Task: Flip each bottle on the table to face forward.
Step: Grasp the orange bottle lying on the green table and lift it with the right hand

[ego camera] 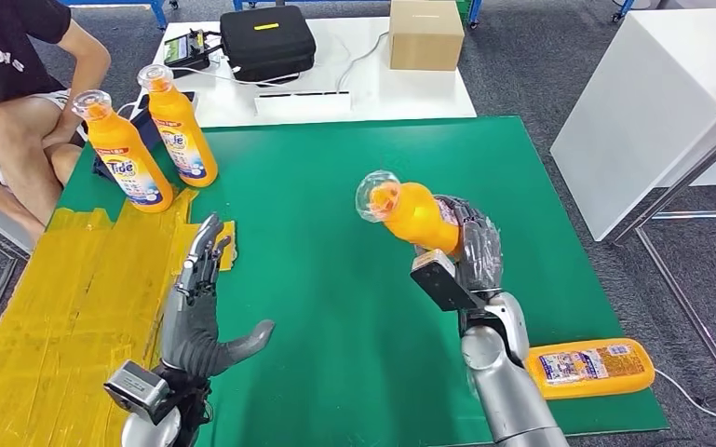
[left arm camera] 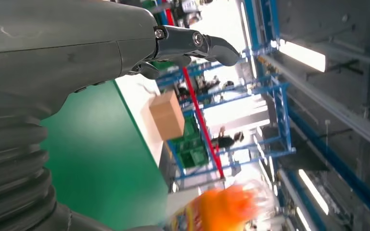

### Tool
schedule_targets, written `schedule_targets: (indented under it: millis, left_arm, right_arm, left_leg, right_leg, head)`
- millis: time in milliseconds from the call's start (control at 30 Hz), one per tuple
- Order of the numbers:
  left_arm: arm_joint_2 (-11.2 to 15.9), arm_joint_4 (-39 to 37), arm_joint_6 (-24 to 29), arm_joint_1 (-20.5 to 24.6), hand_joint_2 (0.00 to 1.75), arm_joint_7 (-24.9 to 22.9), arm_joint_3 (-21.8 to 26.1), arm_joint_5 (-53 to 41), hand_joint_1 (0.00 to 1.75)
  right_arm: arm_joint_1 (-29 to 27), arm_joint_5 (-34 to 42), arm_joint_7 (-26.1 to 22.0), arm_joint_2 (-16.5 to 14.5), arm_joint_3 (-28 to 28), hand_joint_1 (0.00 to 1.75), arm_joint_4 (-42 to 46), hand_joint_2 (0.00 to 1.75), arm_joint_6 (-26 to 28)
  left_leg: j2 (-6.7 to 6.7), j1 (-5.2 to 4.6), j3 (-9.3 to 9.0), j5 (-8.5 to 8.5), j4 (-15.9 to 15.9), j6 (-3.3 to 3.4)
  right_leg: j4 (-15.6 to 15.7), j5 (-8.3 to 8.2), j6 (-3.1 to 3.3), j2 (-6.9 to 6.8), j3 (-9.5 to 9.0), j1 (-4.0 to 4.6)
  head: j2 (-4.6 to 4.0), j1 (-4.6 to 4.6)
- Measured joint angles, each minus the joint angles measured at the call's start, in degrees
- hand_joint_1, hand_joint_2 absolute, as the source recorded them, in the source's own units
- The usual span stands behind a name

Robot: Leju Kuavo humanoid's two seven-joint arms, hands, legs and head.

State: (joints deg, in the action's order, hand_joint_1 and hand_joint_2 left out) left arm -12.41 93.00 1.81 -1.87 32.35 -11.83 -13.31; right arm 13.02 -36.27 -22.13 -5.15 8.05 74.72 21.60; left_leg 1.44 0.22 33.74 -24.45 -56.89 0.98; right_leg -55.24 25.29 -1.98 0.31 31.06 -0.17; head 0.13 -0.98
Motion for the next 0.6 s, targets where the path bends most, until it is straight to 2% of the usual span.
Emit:
schedule_targets:
  millis: [100,200,400,600]
  left_arm:
    - [-0.1,-0.7,-0.3,0.7,1.75,-0.6,-1.0,0.6,0.0]
    - [-0.2,-1.4,-0.8,1.5,1.75,-1.0,-1.8,1.4,0.0]
    - [-0.3,-2.8,-1.2,2.8,1.75,-1.4,-2.9,2.3,0.0]
    - [-0.3,-3.6,-1.2,3.2,1.75,-1.5,-3.1,2.4,0.0]
  right_arm:
    - [-0.7,7.1,-1.5,-2.7,-0.1,1.75,0.4,1.75,-4.9]
    - [-1.0,10.1,-2.6,-5.4,0.4,1.75,-0.8,1.75,-8.1]
    - [-1.2,11.0,-4.0,-9.4,3.5,1.75,-5.4,1.75,-9.8]
    - [-1.2,11.1,-4.3,-11.0,5.1,1.75,-7.9,1.75,-10.2]
  left_leg:
    - [-0.01,0.01,0.0,0.0,0.0,0.0]
    - [-0.03,0.01,0.0,0.0,0.0,0.0]
    - [-0.04,0.01,0.03,0.0,0.0,0.0]
    - [-0.02,0.0,0.06,0.0,0.0,0.0]
  right_leg:
    - [0.0,0.0,0.0,0.0,0.0,0.01]
    - [0.0,0.0,0.0,0.0,-0.01,0.01]
    - [0.0,0.0,0.01,0.0,0.03,0.01]
    - [0.0,0.01,0.01,0.0,0.04,0.0]
  head:
    - [0.0,0.01]
    - [0.0,0.01]
    - [0.0,0.02]
    - [0.0,0.02]
